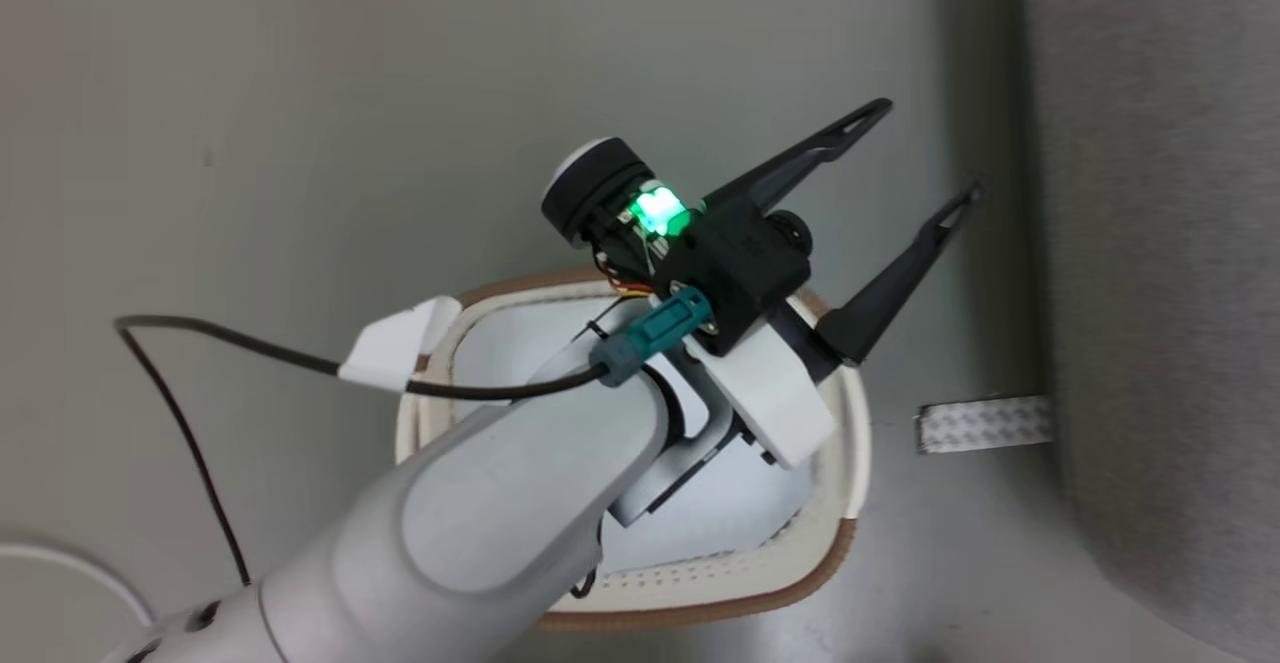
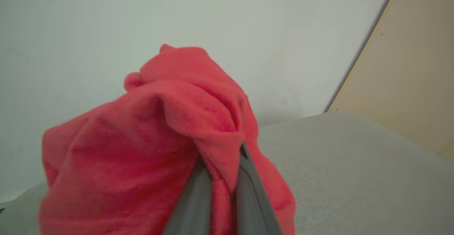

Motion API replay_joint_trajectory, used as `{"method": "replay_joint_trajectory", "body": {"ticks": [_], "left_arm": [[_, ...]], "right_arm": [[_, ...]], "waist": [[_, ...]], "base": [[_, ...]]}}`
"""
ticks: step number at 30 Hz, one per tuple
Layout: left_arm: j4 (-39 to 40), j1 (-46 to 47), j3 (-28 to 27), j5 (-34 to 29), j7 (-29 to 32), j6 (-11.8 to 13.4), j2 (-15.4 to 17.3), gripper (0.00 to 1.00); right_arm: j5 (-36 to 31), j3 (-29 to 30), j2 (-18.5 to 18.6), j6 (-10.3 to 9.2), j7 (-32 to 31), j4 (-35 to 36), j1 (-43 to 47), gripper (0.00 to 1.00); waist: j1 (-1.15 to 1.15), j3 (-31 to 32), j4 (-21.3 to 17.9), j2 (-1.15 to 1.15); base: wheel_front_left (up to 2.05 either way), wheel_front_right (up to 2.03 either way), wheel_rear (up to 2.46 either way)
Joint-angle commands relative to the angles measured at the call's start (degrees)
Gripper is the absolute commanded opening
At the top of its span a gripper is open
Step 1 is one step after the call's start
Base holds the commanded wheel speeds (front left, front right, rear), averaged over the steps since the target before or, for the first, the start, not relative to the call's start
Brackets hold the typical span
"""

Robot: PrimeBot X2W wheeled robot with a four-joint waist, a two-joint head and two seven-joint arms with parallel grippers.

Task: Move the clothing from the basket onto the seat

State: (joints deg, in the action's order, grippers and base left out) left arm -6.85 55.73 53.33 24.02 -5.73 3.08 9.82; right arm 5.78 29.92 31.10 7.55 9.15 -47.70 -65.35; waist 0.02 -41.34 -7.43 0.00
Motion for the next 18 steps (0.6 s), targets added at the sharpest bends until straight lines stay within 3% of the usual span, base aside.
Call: {"method": "replay_joint_trajectory", "body": {"ticks": [1,3,4,12,18], "left_arm": [[0.14,0.13,0.02,-0.90,-0.61,0.20,0.16,1.00],[-0.03,-0.41,0.22,-0.91,-0.71,0.35,0.20,1.00],[-0.24,-0.71,0.19,-0.87,-0.75,0.52,0.40,1.00],[-2.36,-6.01,-0.88,2.18,-3.05,1.51,2.78,1.00],[-4.60,-12.72,-2.67,5.02,-6.25,2.85,5.40,1.00]], "right_arm": [[-0.74,0.54,0.02,-0.13,0.79,-0.91,-0.69,0.00],[-3.58,2.23,-0.64,-0.13,2.67,-4.20,-1.22,0.33],[-4.76,3.35,-0.69,-0.13,3.61,-5.25,-1.36,1.00],[-10.03,5.08,-4.13,-0.13,6.12,-6.67,4.67,1.00],[-7.20,-0.04,-7.34,-0.13,6.05,5.22,15.91,1.00]], "waist": [[-0.02,-2.19,2.27,0.00],[-0.02,-2.13,2.50,0.00],[-0.02,-1.93,2.43,0.00],[-0.02,5.69,-0.02,0.00],[-0.02,15.40,-0.54,0.00]], "base": [[0.00,0.00,0.00],[0.00,0.00,0.00],[0.00,0.00,0.00],[0.00,0.00,0.00],[0.00,0.00,0.00]]}}
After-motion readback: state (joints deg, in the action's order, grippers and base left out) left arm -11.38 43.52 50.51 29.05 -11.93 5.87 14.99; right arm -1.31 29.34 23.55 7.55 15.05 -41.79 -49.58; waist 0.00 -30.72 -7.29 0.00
